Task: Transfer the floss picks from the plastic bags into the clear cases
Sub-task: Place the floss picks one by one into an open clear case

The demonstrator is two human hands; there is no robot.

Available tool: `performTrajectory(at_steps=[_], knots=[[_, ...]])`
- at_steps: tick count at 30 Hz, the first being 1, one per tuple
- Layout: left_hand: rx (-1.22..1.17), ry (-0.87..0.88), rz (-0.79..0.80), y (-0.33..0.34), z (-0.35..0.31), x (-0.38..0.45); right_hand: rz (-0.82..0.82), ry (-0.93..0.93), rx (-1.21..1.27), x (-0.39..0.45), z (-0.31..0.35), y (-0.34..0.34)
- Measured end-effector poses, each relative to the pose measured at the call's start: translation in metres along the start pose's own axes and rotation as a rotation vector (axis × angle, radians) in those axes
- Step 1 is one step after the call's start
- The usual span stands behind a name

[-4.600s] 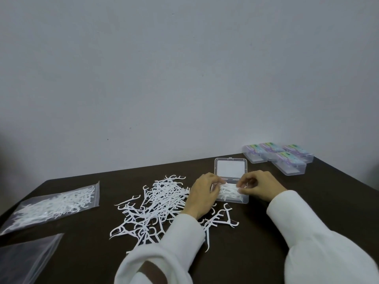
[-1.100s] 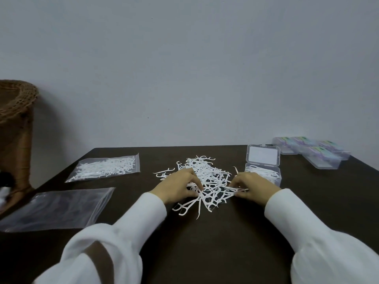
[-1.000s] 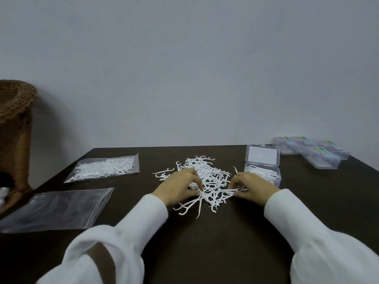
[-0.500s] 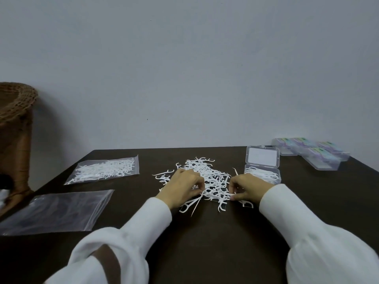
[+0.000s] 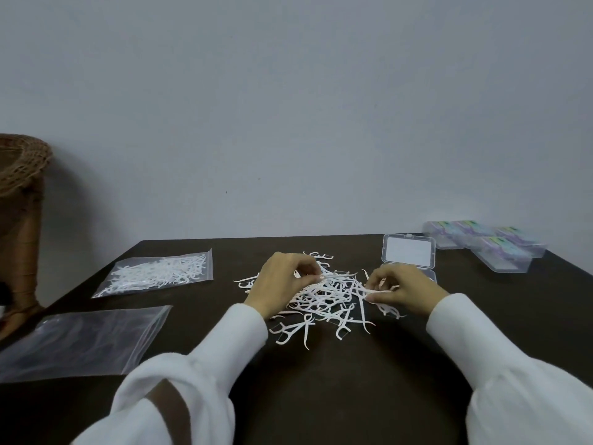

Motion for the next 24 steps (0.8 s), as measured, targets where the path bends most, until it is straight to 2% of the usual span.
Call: performTrajectory(at_steps=[7,12,15,20,24], knots=[[-0.333,-0.121,-0.154,0.008,0.003,0.015,-0.217,0.029,0.146,-0.004,-0.022,-0.035],[-0.519,-0.17,-0.158,0.03,-0.001,0.032,-0.416,0.138,0.207,-0.01,-0.053,-0.071],[-0.534,-0.167,-0.121,0.048,-0.009,0.044,-0.524,0.228,0.214,-0.017,-0.079,-0.083],[-0.457,-0.123,-0.055,0.081,-0.024,0.062,-0.514,0.277,0.217,-0.017,-0.095,-0.081],[-0.419,-0.098,-0.001,0.108,-0.038,0.073,-0.583,0.283,0.186,-0.024,-0.1,-0.092]])
Point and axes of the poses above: each hand's wrist, its own x-axis towards the middle knuckle, its own y-axis out of the palm, z = x × y, the point moved 9 cm from there along x, towards the middle knuckle, and after that the axes turned 1 degree about -x, right-handed, at the moved point
